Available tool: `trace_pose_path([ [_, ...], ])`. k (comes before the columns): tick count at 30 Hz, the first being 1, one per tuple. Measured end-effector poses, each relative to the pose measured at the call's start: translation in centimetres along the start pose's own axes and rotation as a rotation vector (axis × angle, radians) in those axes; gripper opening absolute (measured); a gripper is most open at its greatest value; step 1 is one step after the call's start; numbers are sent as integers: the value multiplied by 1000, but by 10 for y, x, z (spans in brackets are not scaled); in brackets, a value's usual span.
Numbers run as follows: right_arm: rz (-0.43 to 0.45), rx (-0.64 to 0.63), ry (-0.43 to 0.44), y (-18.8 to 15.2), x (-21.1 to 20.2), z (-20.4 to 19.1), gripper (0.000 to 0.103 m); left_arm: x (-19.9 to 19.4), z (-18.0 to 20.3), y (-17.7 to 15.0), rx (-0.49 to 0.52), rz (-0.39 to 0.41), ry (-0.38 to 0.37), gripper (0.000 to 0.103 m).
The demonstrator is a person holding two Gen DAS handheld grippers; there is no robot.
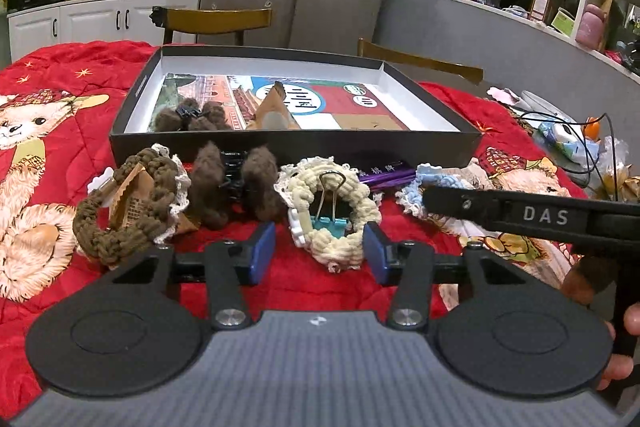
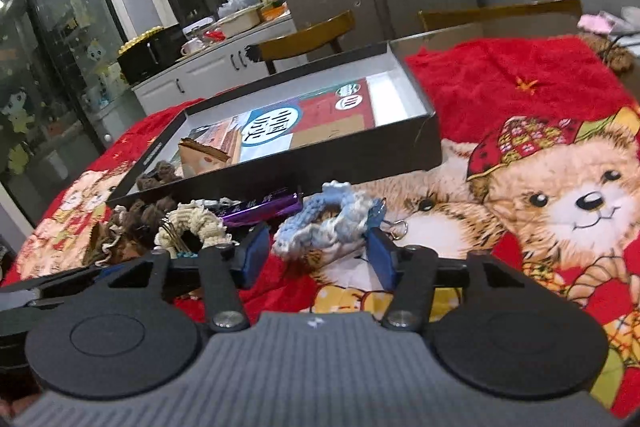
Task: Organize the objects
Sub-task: 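Grasp the cream beaded scrunchie with the left tool while the right tool grasps the light blue scrunchie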
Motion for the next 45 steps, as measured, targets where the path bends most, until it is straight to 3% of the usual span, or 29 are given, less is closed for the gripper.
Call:
trace_pose_path([
  [7, -14, 31, 45, 1, 2, 1, 46, -3, -1, -1, -4, 3, -3, 36],
  [13, -14, 69, 70, 2, 2, 3, 47, -7, -2, -1, -3, 18, 14, 28],
  [15, -14, 72, 85, 2, 1, 1, 47, -8, -4, -1, -2, 26, 26, 21],
  [23, 3, 87, 97, 4, -1, 0, 53, -11, -8, -1, -5, 37, 57, 14],
  [27, 13, 107, 121, 6, -3, -1, 68, -12, -10, -1, -8, 44, 74, 9],
  [36, 6, 137, 100, 6, 3, 7, 67, -10, -12, -2, -5, 27, 91, 8],
  [45, -3, 134, 61, 5, 10, 10, 39, -1, -9, 2, 2, 15, 78, 8],
])
Point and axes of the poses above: each gripper's, at about its wrist camera, not at the fingertips, and x roughly the way its jaws point, z to its right, y to its top, the point moved 8 cm from there along x, roughly the way its jaws point, and after that the axes turned 7 degrees about y, right-handed, at the moved point
